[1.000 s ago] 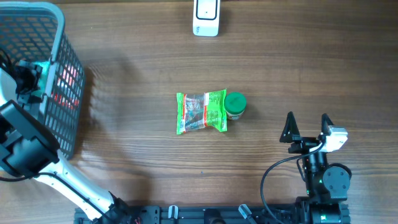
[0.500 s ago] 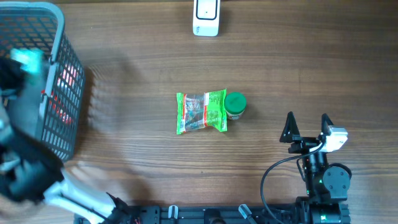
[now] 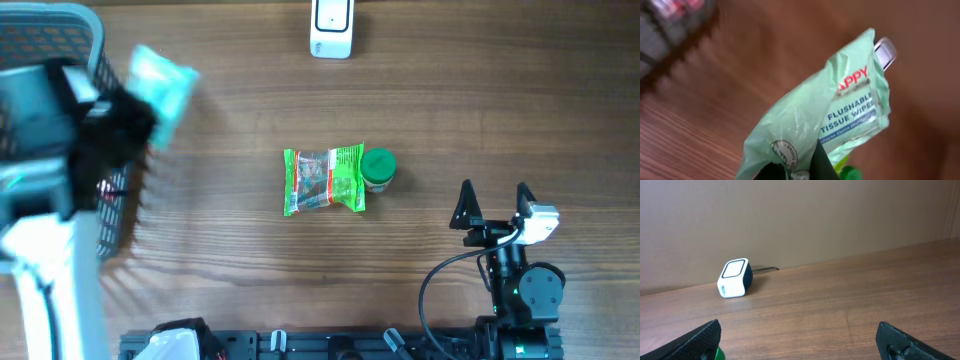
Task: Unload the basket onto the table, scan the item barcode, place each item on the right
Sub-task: 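Place the light-green wipes pack on the table left of the snack bag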
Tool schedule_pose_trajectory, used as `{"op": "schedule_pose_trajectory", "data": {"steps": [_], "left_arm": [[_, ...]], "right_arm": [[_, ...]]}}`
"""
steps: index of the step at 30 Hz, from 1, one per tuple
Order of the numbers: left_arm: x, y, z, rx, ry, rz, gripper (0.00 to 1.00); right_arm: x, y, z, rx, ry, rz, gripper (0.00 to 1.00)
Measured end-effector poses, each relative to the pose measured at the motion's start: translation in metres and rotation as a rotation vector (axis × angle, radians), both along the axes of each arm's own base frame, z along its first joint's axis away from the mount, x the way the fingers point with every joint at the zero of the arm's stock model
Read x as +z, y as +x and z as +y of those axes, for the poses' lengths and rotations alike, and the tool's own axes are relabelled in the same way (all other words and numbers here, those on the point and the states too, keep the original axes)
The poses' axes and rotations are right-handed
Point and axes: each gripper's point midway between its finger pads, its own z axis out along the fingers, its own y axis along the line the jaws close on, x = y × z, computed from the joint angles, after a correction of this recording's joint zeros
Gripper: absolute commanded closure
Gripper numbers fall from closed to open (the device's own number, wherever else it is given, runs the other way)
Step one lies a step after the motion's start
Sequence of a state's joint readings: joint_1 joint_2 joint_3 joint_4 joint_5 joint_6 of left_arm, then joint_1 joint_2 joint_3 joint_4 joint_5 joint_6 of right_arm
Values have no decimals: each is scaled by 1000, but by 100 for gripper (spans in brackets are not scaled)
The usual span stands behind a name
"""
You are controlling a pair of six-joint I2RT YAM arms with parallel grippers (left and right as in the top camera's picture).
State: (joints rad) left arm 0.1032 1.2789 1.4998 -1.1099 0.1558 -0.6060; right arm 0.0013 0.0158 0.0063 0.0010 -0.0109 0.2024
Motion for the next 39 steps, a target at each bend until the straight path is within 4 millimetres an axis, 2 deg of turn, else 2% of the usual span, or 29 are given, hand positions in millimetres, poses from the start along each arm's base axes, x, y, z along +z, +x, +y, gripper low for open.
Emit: {"op": "schedule_pose_trajectory", "data": {"steps": [1, 3, 7, 8, 9, 11, 13, 14, 16, 18, 20, 22, 27, 30, 31, 32, 33, 34, 35, 37, 38, 39], "left_arm": [[-41, 8, -24, -36, -6, 83, 96], [-107, 23, -63, -70, -21, 169, 96], [-179, 33, -117, -121, -38, 266, 96], [-194, 31, -125, -125, -38, 300, 96], [-207, 39, -137, -124, -50, 299, 96], [-221, 54, -156, -137, -63, 262, 96], [-236, 57, -163, -137, -38, 265, 96], [-242, 58, -159, -122, -6, 273, 96], [-250, 59, -142, -73, 71, 279, 96], [-249, 64, -119, -10, 147, 262, 96], [-246, 69, -107, 19, 186, 242, 96], [-246, 74, -106, -7, 222, 223, 96], [-265, 69, -118, -87, 268, 259, 96], [-269, 66, -131, -130, 232, 272, 96], [-269, 65, -136, -142, 224, 270, 89], [-269, 64, -141, -159, 219, 271, 66], [-269, 62, -145, -176, 218, 273, 25], [-270, 60, -147, -210, 227, 280, 5], [-272, 56, -147, -234, 233, 295, 0], [-269, 51, -142, -255, 266, 310, 0], [-258, 48, -134, -245, 298, 311, 0], [-227, 49, -120, -211, 341, 266, 7]], "right_arm": [[0, 0, 0, 0, 0, 0, 0], [0, 0, 0, 0, 0, 1, 0], [0, 0, 0, 0, 0, 1, 1], [0, 0, 0, 0, 0, 1, 0], [0, 0, 0, 0, 0, 1, 0], [0, 0, 0, 0, 0, 1, 0], [0, 0, 0, 0, 0, 1, 0], [0, 0, 0, 0, 0, 1, 0], [0, 0, 0, 0, 0, 1, 0], [0, 0, 0, 0, 0, 1, 0], [0, 0, 0, 0, 0, 1, 0], [0, 0, 0, 0, 0, 1, 0], [0, 0, 0, 0, 0, 1, 0], [0, 0, 0, 0, 0, 1, 0], [0, 0, 0, 0, 0, 1, 0], [0, 0, 0, 0, 0, 1, 0], [0, 0, 0, 0, 0, 1, 0], [0, 0, 0, 0, 0, 1, 0], [0, 0, 0, 0, 0, 1, 0], [0, 0, 0, 0, 0, 1, 0], [0, 0, 0, 0, 0, 0, 0], [0, 0, 0, 0, 0, 1, 0]]}}
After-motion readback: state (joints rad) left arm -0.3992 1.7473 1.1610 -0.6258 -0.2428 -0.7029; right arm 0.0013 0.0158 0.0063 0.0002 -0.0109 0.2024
